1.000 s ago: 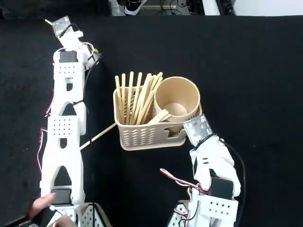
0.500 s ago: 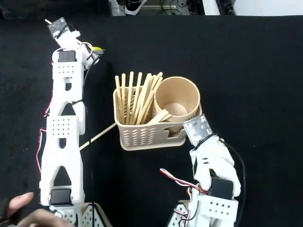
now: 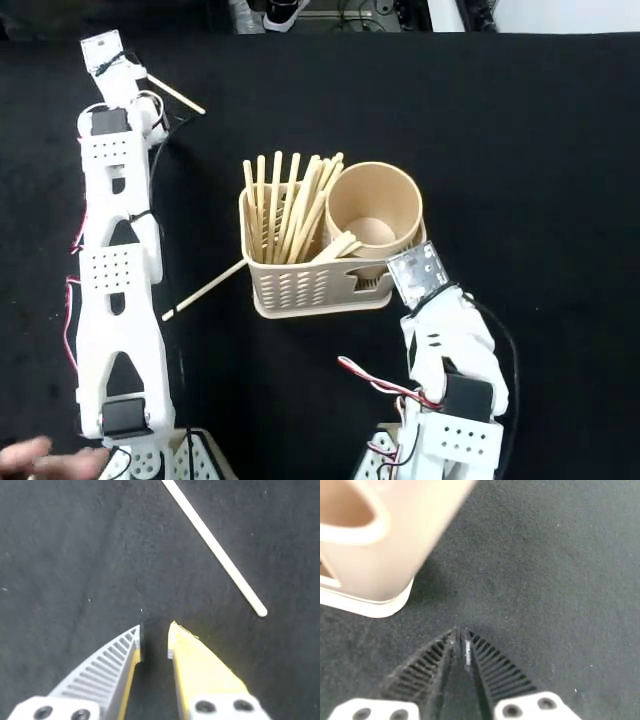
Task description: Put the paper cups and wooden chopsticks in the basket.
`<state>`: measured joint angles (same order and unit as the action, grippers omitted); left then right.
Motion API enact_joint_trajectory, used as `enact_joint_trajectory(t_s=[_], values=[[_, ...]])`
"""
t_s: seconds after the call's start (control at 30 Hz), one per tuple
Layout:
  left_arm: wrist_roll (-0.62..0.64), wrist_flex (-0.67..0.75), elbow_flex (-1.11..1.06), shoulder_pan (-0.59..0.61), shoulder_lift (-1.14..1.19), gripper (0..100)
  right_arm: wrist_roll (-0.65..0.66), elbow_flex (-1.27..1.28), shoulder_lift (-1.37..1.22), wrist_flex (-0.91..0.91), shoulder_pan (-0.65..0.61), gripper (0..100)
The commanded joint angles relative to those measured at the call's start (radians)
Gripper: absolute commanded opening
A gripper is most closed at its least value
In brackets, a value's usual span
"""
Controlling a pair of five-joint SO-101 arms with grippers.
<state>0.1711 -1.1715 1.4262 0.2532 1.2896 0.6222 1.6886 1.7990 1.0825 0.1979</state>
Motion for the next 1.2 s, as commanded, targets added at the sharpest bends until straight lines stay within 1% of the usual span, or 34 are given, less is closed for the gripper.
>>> enact_joint_trajectory(t_s=[0.0, 0.07, 0.13, 0.2, 0.27, 0.37, 0.47, 0.53, 0.6, 0.67, 0.83, 0.97, 1.03, 1.17], values=[[0.091, 0.018, 0.015, 0.012, -0.071, 10, 0.008, -0.002, 0.041, 0.005, -0.003, 1.2], [0.112, 0.061, 0.007, 0.007, -0.069, 10, 0.008, -0.002, 0.041, 0.005, -0.003, 1.2], [0.110, 0.074, 0.015, 0.010, -0.069, 10, 0.008, -0.002, 0.041, 0.005, -0.003, 1.2], [0.118, 0.087, 0.015, 0.016, -0.069, 15, 0.008, -0.002, 0.041, 0.005, -0.003, 1.2], [0.118, 0.089, 0.015, 0.016, -0.069, 26, 0.008, -0.002, 0.041, 0.005, -0.003, 1.2], [0.112, 0.087, 0.004, 0.019, -0.060, 50, 0.008, -0.002, 0.041, 0.005, -0.003, 1.2], [0.120, 0.087, -0.004, 0.027, 0.002, 72, 0.008, -0.002, 0.041, 0.005, -0.003, 1.2], [0.120, 0.095, -0.007, 0.018, 0.055, 83, 0.008, -0.002, 0.041, 0.005, -0.003, 1.2], [0.118, 0.094, -0.004, 0.012, 0.118, 89, 0.008, -0.002, 0.041, 0.005, -0.003, 1.2], [0.110, 0.098, 0.002, 0.031, 0.167, 91, 0.008, -0.002, 0.041, 0.005, -0.003, 1.2], [0.117, 0.091, 0.119, 0.082, 0.229, 92, 0.008, -0.002, 0.041, 0.005, -0.003, 1.2], [0.110, 0.095, 0.194, 0.104, 0.301, 96, 0.008, -0.002, 0.041, 0.005, -0.003, 1.2], [0.112, 0.095, 0.237, 0.125, 0.344, 96, 0.008, -0.002, 0.041, 0.005, -0.003, 1.2], [0.110, 0.091, 0.236, 0.177, 0.387, 96, 0.008, -0.002, 0.041, 0.005, -0.003, 1.2]])
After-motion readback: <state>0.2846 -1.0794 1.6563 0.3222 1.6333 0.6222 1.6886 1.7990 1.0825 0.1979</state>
